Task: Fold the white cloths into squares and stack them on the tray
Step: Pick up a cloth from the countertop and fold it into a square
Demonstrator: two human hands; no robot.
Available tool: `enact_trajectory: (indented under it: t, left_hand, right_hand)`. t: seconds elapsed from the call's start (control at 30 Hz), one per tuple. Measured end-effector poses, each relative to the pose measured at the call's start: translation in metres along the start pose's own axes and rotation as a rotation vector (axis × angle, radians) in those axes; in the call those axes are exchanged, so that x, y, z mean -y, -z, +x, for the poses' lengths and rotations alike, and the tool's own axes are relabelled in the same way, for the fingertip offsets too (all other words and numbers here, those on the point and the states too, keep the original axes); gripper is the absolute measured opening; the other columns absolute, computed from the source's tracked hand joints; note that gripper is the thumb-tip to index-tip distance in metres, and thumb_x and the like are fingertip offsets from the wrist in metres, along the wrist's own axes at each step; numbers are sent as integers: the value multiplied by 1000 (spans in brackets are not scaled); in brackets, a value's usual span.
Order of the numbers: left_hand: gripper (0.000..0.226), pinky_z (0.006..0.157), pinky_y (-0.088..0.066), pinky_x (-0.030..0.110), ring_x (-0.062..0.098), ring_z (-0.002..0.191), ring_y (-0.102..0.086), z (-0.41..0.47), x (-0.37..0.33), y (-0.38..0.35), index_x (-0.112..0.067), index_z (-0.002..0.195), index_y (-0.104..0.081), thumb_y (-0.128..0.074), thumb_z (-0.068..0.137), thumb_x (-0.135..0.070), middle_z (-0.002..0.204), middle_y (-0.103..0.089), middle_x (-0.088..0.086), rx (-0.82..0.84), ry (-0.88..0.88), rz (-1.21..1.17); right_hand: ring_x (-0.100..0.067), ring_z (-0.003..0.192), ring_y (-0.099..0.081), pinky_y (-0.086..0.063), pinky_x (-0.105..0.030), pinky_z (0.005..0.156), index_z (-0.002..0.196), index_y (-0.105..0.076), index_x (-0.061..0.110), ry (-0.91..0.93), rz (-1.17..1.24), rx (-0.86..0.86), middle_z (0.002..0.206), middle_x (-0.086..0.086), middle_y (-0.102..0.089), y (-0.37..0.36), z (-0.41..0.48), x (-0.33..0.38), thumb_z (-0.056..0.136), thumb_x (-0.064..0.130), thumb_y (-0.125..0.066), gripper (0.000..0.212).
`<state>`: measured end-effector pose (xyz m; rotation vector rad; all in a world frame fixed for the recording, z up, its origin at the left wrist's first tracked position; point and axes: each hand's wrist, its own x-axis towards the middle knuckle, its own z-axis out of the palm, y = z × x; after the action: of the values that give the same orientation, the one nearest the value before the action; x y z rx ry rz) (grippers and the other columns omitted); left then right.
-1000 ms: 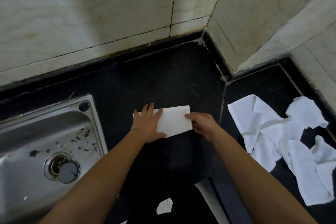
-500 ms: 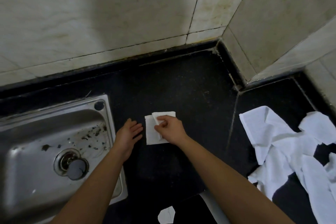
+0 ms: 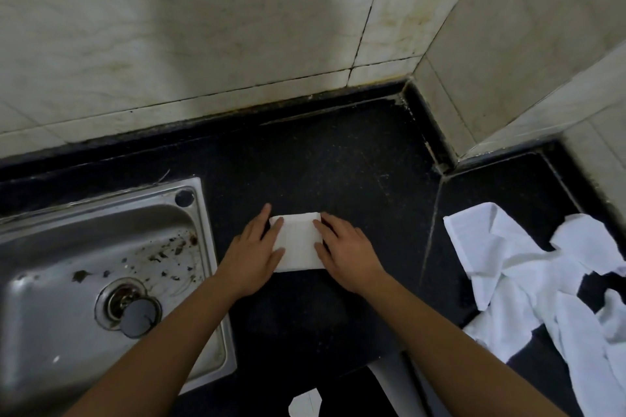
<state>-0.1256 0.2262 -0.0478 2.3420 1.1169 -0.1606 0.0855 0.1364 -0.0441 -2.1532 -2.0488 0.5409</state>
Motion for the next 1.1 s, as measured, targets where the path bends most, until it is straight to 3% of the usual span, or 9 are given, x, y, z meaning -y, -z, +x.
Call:
enact_trajectory:
  t: [0.07, 0.13, 0.33, 0.5, 0.63, 0.73, 0.8, 0.93, 1.1]
  left_hand:
    - [77, 122, -15, 47, 22, 151, 16, 7, 1, -2, -17, 157, 7, -35, 102, -51, 159, 31, 6, 120, -72, 228]
    - [86, 123, -9, 48, 15, 144, 27, 12, 3, 0, -14, 154, 17, -35, 100, -56, 154, 38, 4, 216, -92, 338]
    - [96, 122, 2, 46, 11, 139, 31, 19, 14, -1, -14, 151, 25, -35, 96, -65, 152, 40, 1, 327, -79, 411]
    - [98, 122, 4, 49, 18, 147, 26, 23, 17, -2, -14, 147, 30, -33, 95, -67, 151, 41, 3, 355, -91, 398]
    - [102, 123, 0, 47, 19, 151, 15, 19, 14, 1, -16, 153, 20, -40, 91, -70, 159, 29, 0, 303, -83, 317]
    - [105, 120, -17, 43, 22, 149, -16, 15, 10, 1, -16, 158, -10, -47, 81, -78, 164, -13, 3, 106, -18, 94]
    - [91, 114, -30, 44, 25, 141, -33, 12, 4, -2, -15, 156, -20, -50, 88, -68, 156, -34, 6, -14, 80, -66]
    - [71, 108, -38, 42, 27, 132, -42, 3, -4, -6, -11, 154, -23, -52, 97, -44, 148, -44, 10, -61, 230, -189]
    - [70, 104, -41, 38, 27, 131, -44, -11, -7, -5, -11, 154, -23, -53, 97, -39, 147, -45, 11, 35, 292, -203]
  right_hand:
    - [-27, 153, 4, -7, -45, 123, 159, -4, 12, 35, -110, 190, 167, -9, 7, -3, -1, -4, 103, 54, -23, 73]
    - [-26, 150, 21, 7, -47, 123, 157, 13, 11, 56, -186, 259, 163, -8, 23, -9, 3, -6, 101, 61, -19, 81]
    - [-27, 149, 26, 9, -54, 121, 148, 31, 19, 8, -258, 349, 156, -3, 36, -20, 14, -18, 82, 75, 8, 90]
    - [-28, 149, 25, 6, -56, 121, 148, 32, 18, 2, -243, 359, 156, -4, 37, -24, 15, -19, 80, 80, 11, 94]
    - [-30, 152, 12, 0, -52, 123, 157, 15, 21, -78, -24, 309, 166, -9, 14, -16, 2, -12, 92, 73, -26, 92]
    - [-27, 139, -33, -28, -41, 115, 157, -19, 20, -250, 133, 123, 154, -10, -31, -11, -14, -5, 97, 56, -45, 74]
    - [-23, 123, -50, -43, -38, 104, 149, -36, 20, -391, 239, 124, 140, -8, -46, -11, -17, 0, 97, 49, -51, 61]
    - [-16, 104, -62, -53, -31, 87, 131, -56, 19, -581, 484, 239, 120, -2, -63, -6, -8, 9, 92, 44, -63, 47]
    - [-12, 97, -61, -49, -24, 78, 110, -69, 19, -632, 528, 250, 115, 1, -69, 0, 0, 11, 88, 32, -69, 25]
